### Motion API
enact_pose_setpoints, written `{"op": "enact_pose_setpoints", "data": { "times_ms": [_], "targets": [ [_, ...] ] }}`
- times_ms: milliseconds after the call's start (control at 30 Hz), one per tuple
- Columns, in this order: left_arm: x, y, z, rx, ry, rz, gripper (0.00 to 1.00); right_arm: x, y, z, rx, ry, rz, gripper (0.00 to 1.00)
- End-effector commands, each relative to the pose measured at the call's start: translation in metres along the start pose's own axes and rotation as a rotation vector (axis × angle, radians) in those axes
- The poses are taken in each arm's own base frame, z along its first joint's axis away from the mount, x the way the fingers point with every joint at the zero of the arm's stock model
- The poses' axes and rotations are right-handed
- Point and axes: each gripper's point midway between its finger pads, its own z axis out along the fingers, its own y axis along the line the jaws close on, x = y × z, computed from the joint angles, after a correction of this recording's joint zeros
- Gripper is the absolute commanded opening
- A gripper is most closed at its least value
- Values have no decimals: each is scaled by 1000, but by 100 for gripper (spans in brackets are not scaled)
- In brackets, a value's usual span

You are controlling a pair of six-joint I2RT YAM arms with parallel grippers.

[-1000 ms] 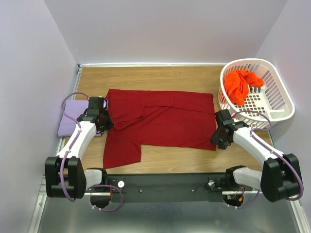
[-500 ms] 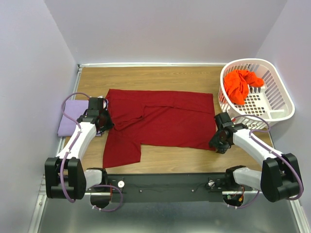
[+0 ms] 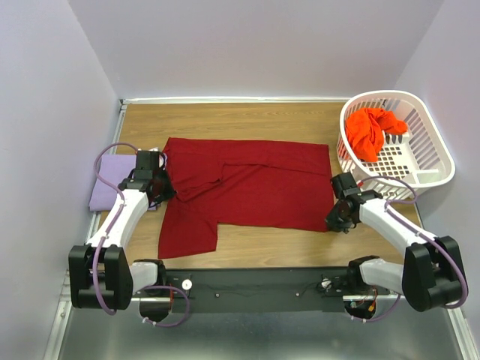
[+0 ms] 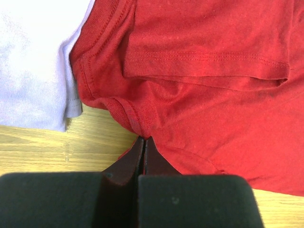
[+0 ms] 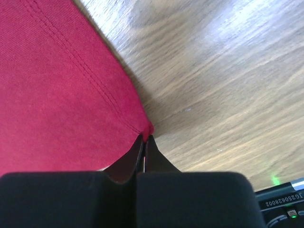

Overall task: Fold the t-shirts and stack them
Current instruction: Fold the tshirt

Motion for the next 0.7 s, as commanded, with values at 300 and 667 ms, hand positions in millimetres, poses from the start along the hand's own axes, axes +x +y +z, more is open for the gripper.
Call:
{"op": "enact_pose_setpoints", "data": {
  "times_ms": [300,667],
  "targets": [
    [16,-3,-25,42,15,-22,0,-28,-12,-59,32,-106,-19,0],
    [-29,-9,-42,31,-62,-22,0,-88,12,-83,58,-274,-108,1]
  ]
}}
